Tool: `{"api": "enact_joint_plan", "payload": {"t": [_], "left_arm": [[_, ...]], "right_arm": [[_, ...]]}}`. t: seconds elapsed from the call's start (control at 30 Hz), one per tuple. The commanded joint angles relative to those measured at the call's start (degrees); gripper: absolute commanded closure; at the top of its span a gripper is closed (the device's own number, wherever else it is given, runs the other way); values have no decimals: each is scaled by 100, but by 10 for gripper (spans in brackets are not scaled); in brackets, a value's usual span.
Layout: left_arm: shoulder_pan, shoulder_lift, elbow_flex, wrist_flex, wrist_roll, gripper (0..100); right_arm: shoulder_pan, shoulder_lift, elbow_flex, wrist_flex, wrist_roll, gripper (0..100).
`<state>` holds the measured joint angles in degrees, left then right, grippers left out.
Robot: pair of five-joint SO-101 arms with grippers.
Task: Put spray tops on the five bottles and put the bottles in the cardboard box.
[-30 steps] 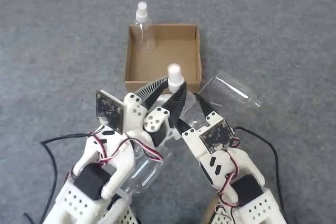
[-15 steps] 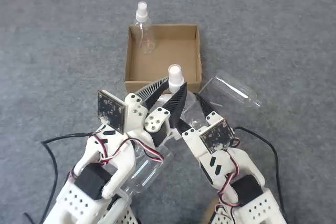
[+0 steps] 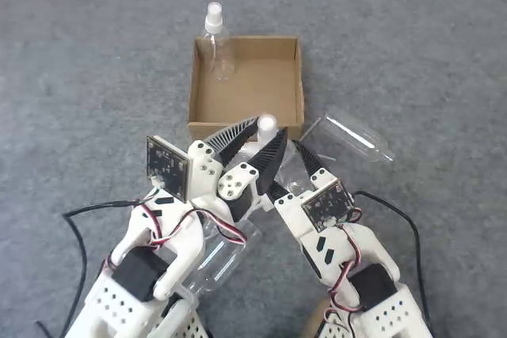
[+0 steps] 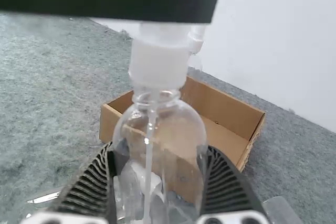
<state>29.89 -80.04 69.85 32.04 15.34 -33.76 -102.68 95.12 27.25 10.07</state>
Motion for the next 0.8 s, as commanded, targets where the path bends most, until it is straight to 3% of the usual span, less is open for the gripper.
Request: {"api": "enact_joint_plan", "payload": {"t": [0.0,0.13,0.3,0.43,0.77], "left_arm": [[-9,-105,-110,44,-44,861],[-9,-105,-224,141,-44,863],[-185,-105,-884,879,-44,888],[-527,-105,-980,905,-44,942],[-536,-79,-787,905,-35,945]], "right_arm": [[92,-136,132,-233,35,991],[92,-136,132,-224,35,991],[92,-136,132,-215,35,991],[92,-136,132,-215,35,991],[101,-136,132,-207,44,991]]}}
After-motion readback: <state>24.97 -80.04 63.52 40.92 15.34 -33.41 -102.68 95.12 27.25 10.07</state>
